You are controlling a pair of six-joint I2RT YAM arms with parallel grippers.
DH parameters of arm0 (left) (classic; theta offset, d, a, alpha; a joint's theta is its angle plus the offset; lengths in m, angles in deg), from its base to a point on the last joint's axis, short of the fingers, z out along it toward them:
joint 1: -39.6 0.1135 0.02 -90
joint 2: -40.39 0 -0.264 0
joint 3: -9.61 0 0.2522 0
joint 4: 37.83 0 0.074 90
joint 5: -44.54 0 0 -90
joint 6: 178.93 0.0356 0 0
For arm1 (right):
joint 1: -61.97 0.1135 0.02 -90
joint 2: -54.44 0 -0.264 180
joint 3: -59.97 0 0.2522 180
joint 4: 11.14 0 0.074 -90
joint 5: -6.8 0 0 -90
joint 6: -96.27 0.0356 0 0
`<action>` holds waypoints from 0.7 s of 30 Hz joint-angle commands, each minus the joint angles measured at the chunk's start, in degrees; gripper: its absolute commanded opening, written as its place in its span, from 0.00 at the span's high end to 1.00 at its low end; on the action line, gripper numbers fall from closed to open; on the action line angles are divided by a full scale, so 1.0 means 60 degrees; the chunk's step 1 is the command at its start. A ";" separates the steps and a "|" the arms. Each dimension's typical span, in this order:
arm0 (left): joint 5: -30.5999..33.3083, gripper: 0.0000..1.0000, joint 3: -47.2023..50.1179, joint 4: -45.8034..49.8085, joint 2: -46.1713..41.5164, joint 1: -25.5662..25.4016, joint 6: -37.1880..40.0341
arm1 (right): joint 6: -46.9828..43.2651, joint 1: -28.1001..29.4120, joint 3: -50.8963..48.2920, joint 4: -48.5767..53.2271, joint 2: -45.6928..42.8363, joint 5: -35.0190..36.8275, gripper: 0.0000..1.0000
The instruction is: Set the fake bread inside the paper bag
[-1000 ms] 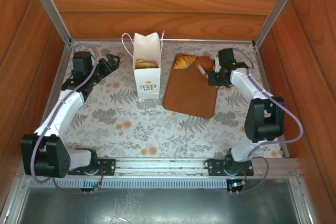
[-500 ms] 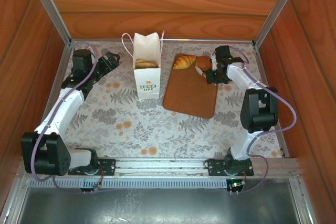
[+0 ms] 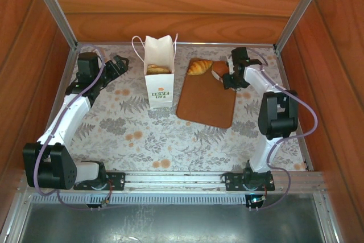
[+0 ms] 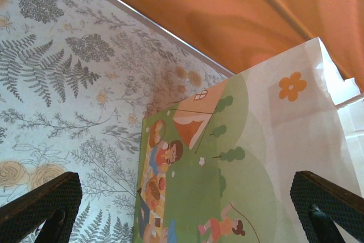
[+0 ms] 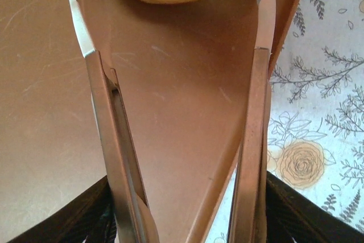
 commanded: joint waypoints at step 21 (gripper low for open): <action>-0.0558 0.00 -0.0227 0.0111 -0.0533 0.0041 0.0572 | -0.0112 -0.0046 0.0086 -0.0254 -0.0739 -0.0240 0.55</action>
